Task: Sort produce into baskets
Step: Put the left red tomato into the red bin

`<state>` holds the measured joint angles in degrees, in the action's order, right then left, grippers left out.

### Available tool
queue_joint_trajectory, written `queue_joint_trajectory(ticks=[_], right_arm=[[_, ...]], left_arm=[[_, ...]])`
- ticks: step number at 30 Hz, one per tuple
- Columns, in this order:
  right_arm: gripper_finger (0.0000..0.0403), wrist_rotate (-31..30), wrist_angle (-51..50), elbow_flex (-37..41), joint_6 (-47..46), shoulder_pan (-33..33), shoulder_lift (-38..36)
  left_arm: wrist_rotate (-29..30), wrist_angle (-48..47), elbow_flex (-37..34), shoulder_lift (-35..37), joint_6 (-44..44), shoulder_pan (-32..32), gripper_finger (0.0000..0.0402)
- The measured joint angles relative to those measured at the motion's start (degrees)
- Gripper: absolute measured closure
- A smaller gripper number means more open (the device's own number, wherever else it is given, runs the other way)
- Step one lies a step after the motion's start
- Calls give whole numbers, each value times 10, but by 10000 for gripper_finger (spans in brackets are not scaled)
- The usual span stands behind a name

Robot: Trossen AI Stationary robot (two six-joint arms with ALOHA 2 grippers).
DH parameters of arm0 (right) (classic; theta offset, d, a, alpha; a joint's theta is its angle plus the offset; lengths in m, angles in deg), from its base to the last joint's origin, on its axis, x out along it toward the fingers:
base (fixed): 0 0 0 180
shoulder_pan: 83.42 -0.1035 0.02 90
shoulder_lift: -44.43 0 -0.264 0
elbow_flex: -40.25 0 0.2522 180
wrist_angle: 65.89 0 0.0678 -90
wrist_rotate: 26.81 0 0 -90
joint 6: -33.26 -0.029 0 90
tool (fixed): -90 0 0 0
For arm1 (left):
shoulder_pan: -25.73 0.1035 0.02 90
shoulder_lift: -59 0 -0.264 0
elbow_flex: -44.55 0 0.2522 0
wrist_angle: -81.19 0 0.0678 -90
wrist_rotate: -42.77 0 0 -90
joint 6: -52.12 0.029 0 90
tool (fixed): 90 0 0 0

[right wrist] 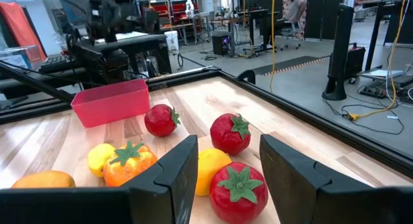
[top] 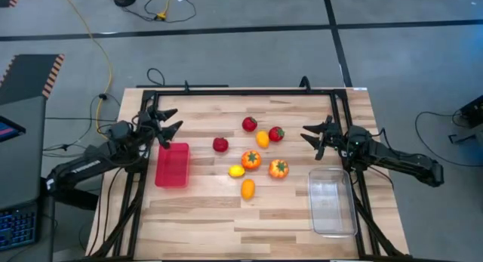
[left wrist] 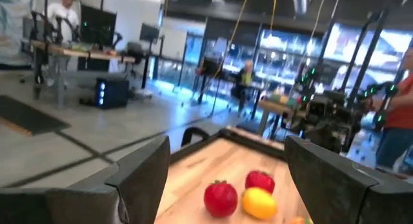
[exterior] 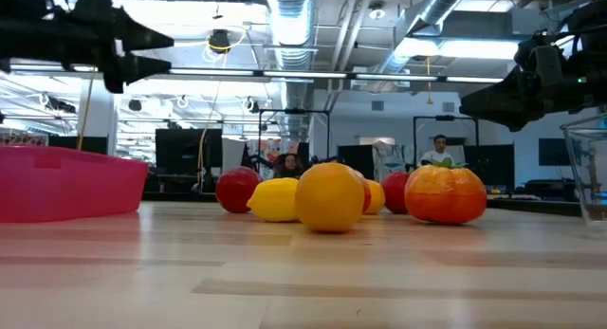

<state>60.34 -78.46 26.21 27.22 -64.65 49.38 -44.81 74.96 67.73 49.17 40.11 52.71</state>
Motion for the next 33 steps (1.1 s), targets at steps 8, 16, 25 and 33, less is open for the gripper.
queue_joint_trajectory(ticks=[8, 16, 25, 33], right_arm=[[210, 0, 0, 0, 0, 0, 0], [210, 0, 0, 0, 0, 0, 0], [210, 0, 0, 0, 0, 0, 0], [210, 0, 0, 0, 0, 0, 0]], left_arm=[[-32, -54, 138, -231, 58, 0, 109], [-91, -192, 288, -451, 160, -3, 109], [-97, -256, 400, -622, 240, -62, 109], [-74, -316, 447, -710, 274, -105, 109]])
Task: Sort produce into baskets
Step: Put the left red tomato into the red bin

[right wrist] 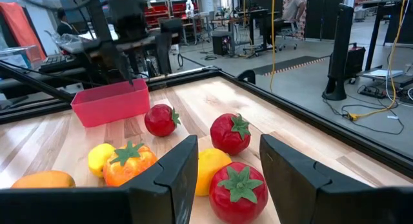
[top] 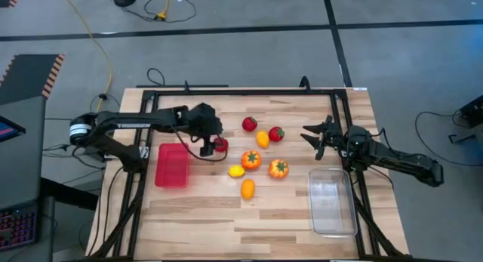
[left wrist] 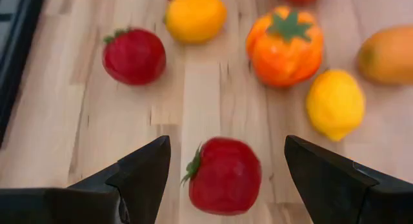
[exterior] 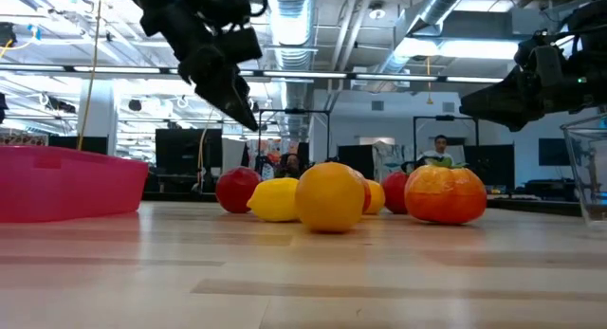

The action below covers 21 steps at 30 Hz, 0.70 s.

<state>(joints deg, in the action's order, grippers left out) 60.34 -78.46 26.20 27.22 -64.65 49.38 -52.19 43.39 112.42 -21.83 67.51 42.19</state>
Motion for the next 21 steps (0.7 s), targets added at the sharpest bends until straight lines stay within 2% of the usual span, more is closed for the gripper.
queue_joint_trajectory(ticks=[21], right_arm=[[210, 0, 0, 0, 0, 0, 0]], left_arm=[[38, -10, 1, -141, -1, -13, 109]])
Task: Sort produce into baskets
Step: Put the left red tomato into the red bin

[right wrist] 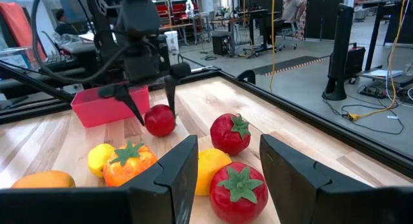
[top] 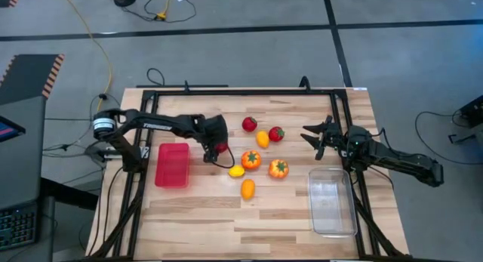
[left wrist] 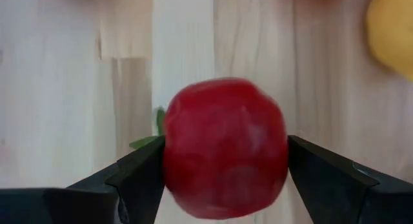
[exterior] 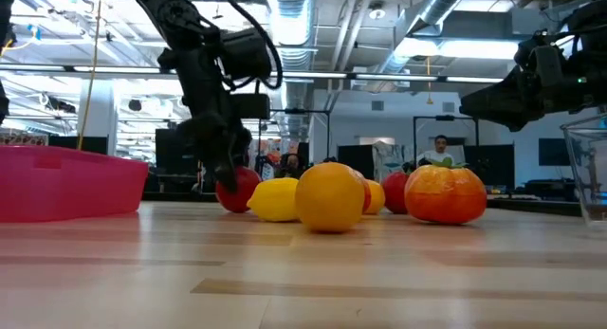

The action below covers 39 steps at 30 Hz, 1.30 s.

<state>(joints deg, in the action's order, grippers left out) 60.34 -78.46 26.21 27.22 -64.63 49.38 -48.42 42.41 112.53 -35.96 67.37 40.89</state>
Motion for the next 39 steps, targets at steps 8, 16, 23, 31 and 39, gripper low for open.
queue_joint_trajectory(ticks=[8, 16, 23, 31, 39], right_arm=[[210, 0, 0, 0, 0, 0, 0], [210, 0, 0, 0, 0, 0, 0], [210, 0, 0, 0, 0, 0, 0], [210, 0, 0, 0, 0, 0, 0], [210, 0, 0, 0, 0, 0, 0]], left_arm=[[6, 1, 0, -25, 0, 0, 116], [20, 0, 0, -23, 0, 0, 156], [21, -97, 61, -23, 6, -11, 143], [21, -318, 196, -23, -25, -34, 142], [21, -512, 265, -18, -79, -61, 141]])
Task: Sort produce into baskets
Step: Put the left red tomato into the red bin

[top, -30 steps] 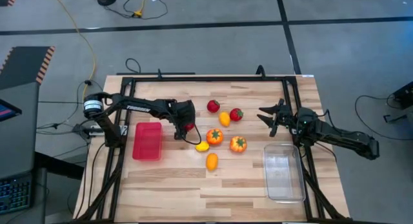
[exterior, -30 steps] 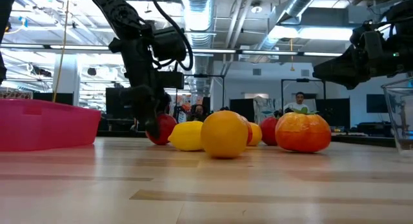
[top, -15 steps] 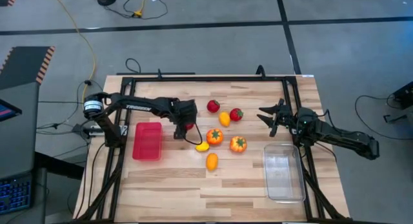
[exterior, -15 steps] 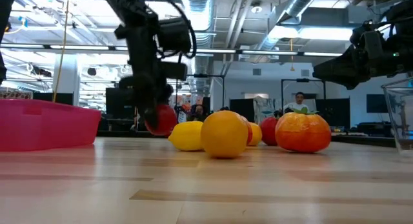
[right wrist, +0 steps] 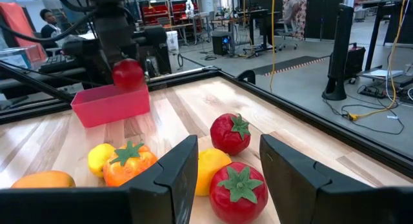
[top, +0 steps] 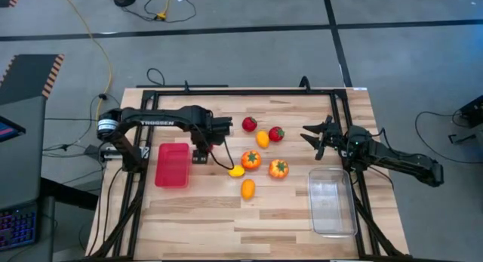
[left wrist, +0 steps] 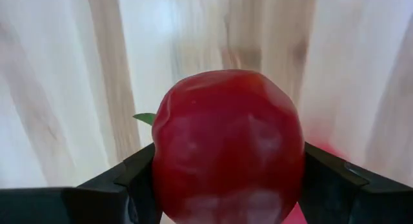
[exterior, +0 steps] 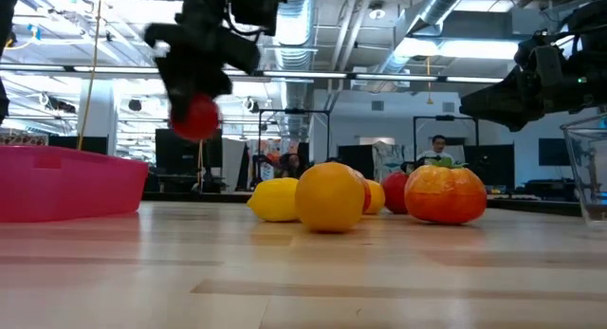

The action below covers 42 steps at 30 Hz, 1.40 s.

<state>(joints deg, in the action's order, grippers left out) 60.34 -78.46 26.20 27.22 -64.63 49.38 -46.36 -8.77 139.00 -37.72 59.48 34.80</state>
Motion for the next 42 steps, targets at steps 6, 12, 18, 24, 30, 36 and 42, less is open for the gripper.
queue_joint_trajectory(ticks=[6, 12, 18, 24, 30, 36, 42], right_arm=[[210, 0, 0, 0, 0, 0, 0], [210, 0, 0, 0, 0, 0, 0], [210, 0, 0, 0, 0, 0, 0], [210, 0, 2, 0, 0, 0, 0], [210, -1, 2, 0, 0, 1, 0], [210, -1, 2, 0, 0, 1, 0], [210, -1, 4, 0, 0, 1, 0]], left_arm=[[0, -112, 0, 23, -66, -16, 141], [5, -133, -8, 62, -132, -32, 141], [45, -130, -94, 120, -198, -60, 141], [34, -55, -212, 187, -250, -88, 141], [19, 3, -298, 223, -266, -93, 140], [23, 8, -345, 226, -276, -93, 140], [26, 10, -356, 226, -292, -93, 140]])
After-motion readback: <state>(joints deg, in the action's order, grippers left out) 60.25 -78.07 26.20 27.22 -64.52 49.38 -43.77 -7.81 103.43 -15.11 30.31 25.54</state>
